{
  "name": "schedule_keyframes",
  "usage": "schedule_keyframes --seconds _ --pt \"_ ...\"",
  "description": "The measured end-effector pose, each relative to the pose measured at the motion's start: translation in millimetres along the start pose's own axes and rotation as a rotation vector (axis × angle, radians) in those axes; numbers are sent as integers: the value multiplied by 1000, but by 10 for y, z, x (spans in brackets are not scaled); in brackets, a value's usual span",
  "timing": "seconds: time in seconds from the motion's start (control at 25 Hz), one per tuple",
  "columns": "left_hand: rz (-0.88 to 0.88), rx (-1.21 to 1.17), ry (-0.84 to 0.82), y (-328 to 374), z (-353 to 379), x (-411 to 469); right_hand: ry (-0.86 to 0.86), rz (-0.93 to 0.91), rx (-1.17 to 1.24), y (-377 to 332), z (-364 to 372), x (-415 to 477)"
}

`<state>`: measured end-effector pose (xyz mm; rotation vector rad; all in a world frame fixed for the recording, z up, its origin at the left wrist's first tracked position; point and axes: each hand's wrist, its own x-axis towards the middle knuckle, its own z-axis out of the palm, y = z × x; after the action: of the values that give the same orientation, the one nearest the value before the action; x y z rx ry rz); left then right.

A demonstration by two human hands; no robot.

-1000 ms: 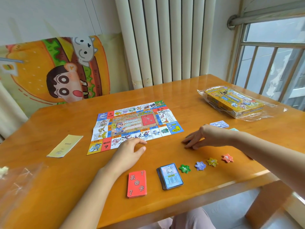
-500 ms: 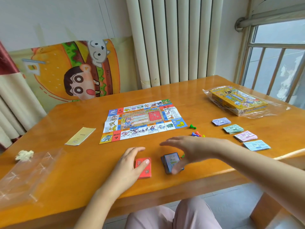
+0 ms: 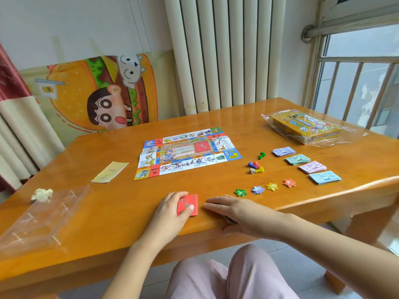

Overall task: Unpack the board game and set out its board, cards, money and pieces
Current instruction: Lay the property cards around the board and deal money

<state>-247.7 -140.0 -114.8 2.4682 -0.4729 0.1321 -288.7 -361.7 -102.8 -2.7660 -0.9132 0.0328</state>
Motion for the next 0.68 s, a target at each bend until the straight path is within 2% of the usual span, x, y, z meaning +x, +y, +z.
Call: schedule_keyframes --seconds 0.28,0.44,0.52,0.6,0.68 --pt "-30 21 -53 -15 -36 27 12 -67 156 118 -173 -149" --pt "-60 29 -85 30 -114 73 24 1 178 176 -268 -134" --pt "-20 -52 53 92 -185 107 55 35 260 173 -342 -101" --pt "9 -209 140 175 -270 171 184 65 408 148 -447 -34" --pt "-33 -471 32 335 -350 248 382 92 560 117 -588 88"
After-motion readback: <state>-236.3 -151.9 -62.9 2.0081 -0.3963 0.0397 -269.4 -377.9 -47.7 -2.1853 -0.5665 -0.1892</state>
